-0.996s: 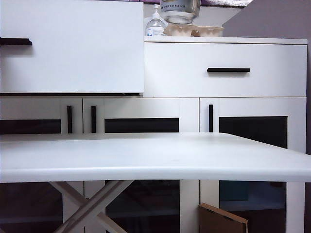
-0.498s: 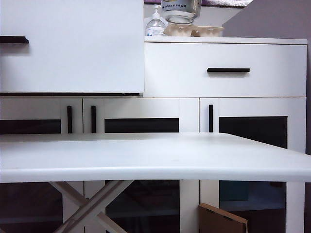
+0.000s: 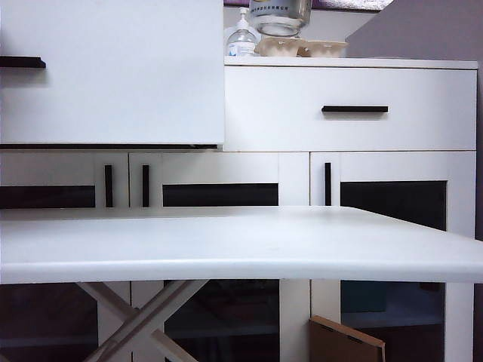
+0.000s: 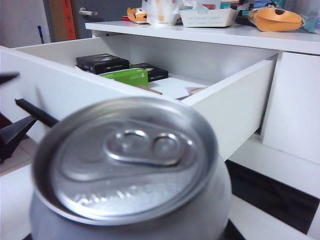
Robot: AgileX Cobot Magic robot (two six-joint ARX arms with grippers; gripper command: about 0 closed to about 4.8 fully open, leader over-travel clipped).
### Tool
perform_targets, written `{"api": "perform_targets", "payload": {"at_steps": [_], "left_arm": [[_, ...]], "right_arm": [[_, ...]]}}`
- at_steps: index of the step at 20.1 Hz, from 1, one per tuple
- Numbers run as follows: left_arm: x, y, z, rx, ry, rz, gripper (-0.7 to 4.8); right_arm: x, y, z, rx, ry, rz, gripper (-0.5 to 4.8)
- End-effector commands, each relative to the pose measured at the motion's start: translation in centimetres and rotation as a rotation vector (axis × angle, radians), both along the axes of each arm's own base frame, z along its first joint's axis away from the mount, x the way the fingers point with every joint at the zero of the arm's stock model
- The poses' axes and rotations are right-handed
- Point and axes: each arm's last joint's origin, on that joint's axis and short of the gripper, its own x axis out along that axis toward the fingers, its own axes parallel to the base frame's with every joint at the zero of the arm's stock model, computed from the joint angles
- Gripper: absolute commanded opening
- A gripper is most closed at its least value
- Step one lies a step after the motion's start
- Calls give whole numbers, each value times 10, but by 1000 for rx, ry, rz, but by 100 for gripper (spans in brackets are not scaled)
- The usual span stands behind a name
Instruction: Pick up a can of beer from the white table, open the left drawer, place the beer inside the drawer, and finally close the drawer.
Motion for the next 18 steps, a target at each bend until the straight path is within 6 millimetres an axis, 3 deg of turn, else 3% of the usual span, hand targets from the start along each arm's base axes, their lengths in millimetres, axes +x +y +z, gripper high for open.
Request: {"api": "perform_targets", "payload": {"at_steps": [1, 7, 9, 18], "left_arm": [[-3, -2, 10, 27, -69, -51, 414], [-8, -3, 12, 72, -47, -76, 415], [-11, -3, 11, 84, -1, -73, 475], [-20, -4, 5, 100, 146, -81, 479]], "right_arm": [[-4, -2, 31, 78, -127, 0, 165], [-6, -5, 63, 109, -162, -56, 165], [-7, -6, 67, 118, -175, -57, 165], [-9, -7, 81, 142, -211, -61, 165]]}}
